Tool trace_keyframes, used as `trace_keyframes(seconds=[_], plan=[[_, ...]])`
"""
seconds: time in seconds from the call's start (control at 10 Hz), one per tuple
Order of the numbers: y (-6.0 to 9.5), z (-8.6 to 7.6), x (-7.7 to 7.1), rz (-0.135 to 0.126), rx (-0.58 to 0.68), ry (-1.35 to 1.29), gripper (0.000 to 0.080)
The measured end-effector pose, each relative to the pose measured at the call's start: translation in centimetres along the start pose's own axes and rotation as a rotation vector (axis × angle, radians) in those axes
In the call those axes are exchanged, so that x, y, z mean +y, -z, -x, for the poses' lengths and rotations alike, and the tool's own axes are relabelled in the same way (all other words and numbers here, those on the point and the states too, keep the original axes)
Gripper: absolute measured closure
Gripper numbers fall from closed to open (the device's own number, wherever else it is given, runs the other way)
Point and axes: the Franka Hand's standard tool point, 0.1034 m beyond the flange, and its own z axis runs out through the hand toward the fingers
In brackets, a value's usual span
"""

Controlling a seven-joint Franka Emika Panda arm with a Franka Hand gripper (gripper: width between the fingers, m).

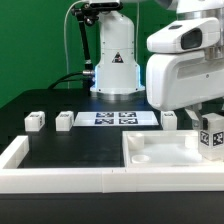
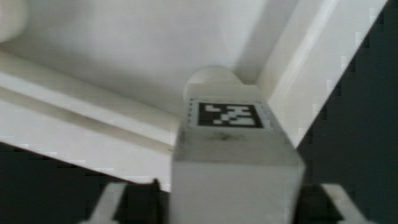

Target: Assemble square table

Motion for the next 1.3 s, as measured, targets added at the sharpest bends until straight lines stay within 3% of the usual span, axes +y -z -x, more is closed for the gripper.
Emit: trace_keyframes(seconds=[0.3, 0.7, 1.3], plan=[[-0.01, 0.00, 0.00, 0.000, 0.000, -0.023, 0.0509], [-0.02, 0.01, 0.02, -0.002, 0.000, -0.287, 0.0509], [-0.24, 0.54, -0.02, -0.021, 0.051, -1.021, 0.0508]])
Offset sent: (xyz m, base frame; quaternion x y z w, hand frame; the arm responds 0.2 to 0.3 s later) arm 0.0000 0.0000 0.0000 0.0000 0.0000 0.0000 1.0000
